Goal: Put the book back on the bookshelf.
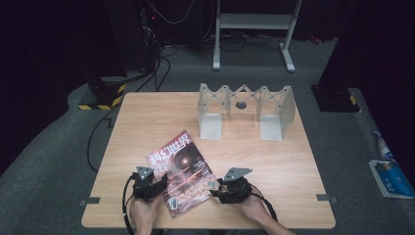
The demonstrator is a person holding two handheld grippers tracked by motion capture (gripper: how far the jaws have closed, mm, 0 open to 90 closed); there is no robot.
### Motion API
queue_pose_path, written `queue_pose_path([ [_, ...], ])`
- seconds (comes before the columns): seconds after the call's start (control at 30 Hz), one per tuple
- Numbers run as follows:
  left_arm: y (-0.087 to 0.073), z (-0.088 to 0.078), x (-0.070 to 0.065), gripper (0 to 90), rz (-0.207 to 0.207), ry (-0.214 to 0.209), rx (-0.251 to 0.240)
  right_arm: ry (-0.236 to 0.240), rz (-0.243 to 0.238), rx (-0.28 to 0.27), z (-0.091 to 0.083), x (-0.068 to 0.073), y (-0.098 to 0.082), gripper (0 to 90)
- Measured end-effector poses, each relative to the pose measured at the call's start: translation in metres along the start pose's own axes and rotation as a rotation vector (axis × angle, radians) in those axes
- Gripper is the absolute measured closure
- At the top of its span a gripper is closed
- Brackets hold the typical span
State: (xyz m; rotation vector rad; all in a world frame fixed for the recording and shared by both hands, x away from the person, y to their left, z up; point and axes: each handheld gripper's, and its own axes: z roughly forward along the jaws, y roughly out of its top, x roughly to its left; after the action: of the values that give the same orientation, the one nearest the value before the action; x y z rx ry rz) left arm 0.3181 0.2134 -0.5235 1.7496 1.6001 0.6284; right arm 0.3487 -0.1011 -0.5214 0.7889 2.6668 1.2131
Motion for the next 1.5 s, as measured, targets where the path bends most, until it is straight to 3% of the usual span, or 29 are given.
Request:
queue_pose_path([
  [0.33,-0.003,-0.003,-0.007,43.3,0.015,-0.014,0.002,0.016,-0.002,-0.001,-0.008,0.012,-0.011,44.0],
  [0.5,-0.003,-0.003,-0.01,43.6,0.021,-0.023,0.007,-0.013,-0.094,0.025,-0.012,0.026,-0.016,42.6],
  [0.57,-0.004,-0.004,-0.011,43.6,0.026,-0.03,0.011,-0.003,-0.097,0.027,-0.013,0.027,-0.017,43.0],
  [0.97,-0.004,-0.002,-0.025,43.3,0.054,-0.061,0.011,0.113,0.007,-0.012,-0.025,0.009,-0.028,40.2],
  [1.27,-0.004,0.001,-0.037,43.3,0.079,-0.09,0.008,0.119,0.044,-0.04,-0.036,0.002,-0.034,38.9],
  [1.5,-0.003,0.003,-0.048,43.3,0.088,-0.109,0.009,0.087,0.095,-0.048,-0.041,-0.009,-0.037,39.4],
])
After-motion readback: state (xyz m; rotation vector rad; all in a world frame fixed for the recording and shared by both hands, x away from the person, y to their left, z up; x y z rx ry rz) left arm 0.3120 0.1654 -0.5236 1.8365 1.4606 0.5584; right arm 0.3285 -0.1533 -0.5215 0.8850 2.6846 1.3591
